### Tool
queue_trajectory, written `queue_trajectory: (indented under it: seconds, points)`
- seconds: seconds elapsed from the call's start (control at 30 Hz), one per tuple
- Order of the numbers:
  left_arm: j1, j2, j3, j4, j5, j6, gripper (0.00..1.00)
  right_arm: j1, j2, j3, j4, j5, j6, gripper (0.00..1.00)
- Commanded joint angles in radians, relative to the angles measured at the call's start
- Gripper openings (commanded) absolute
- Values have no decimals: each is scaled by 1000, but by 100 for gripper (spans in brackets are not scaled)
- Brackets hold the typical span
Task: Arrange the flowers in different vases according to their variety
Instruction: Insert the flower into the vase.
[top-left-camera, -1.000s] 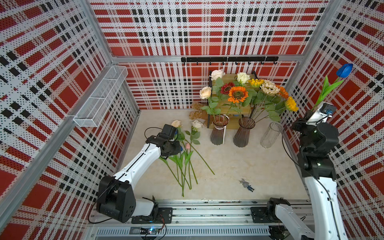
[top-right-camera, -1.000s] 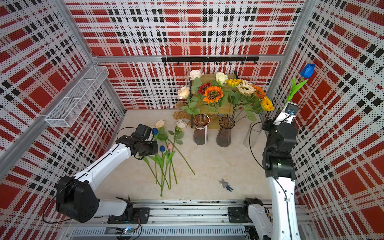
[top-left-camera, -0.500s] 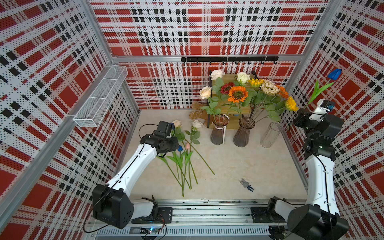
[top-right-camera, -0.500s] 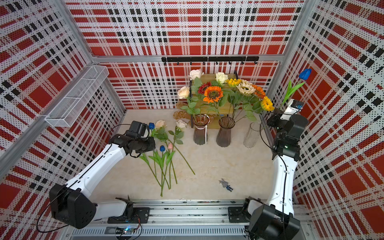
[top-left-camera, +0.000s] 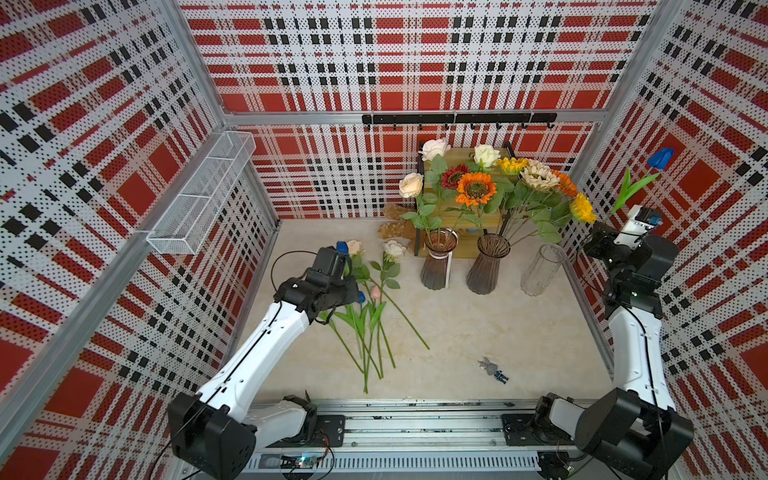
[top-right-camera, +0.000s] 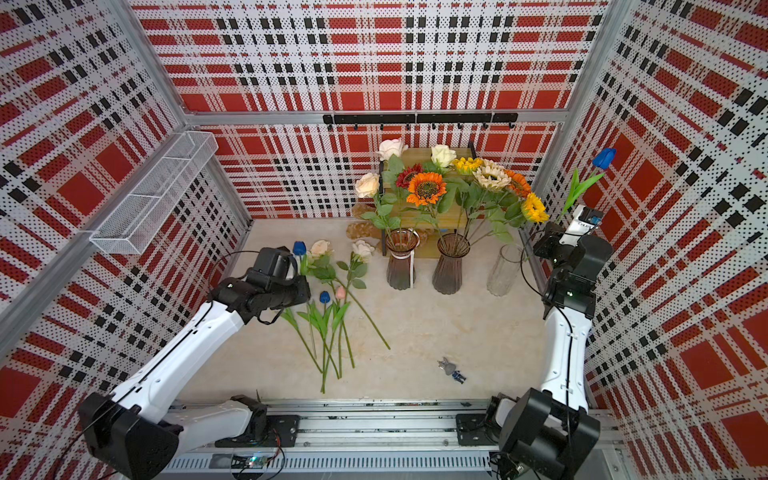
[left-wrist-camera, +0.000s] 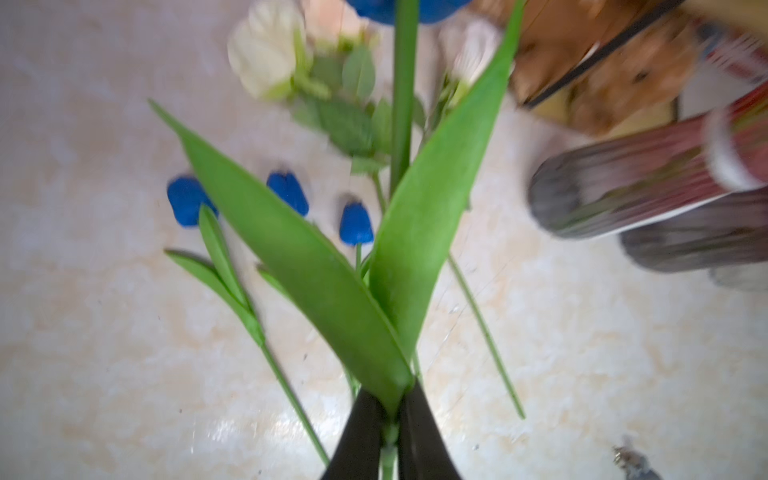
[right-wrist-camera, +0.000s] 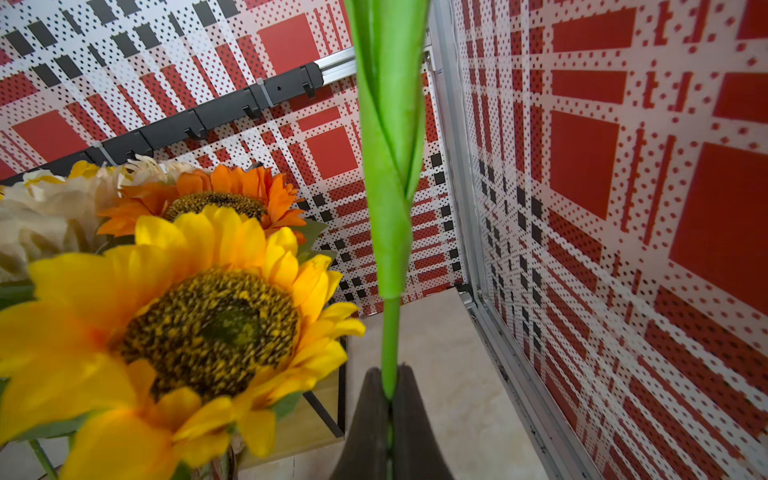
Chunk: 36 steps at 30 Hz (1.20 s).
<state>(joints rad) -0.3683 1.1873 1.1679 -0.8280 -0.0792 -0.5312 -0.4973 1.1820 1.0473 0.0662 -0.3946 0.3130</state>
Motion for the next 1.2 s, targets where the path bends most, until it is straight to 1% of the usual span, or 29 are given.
queue_trajectory:
  seconds: [0.0,0.1,0.2,0.4,0.63,0.8,0.97,1.1,1.13,1.17]
  points:
    - [-4,-32,71,25,-77,-18,13,-6,28,26,99,-44,23,0]
    - [-3,-43,93,25,-97,-27,15,-7,59,24,139,-64,41,0]
    - [-3,-50,95,29,-117,-25,15,-9,94,2,224,-79,90,0]
    - [-1,-74,52,90,-119,-23,16,-9,188,17,328,-84,161,0]
    - [4,-48,44,121,-104,3,16,14,261,-17,376,-25,128,0]
    - [4,-19,65,121,-96,12,16,53,338,16,377,-6,118,0]
    - [1,-7,67,130,-99,0,16,126,349,12,338,43,64,0]
    - [-2,6,72,142,-90,0,16,165,339,-35,323,95,55,0]
    - [-5,10,79,142,-88,1,16,169,328,-50,323,112,57,3]
    - [-7,18,88,140,-88,3,16,170,313,-66,314,132,62,15]
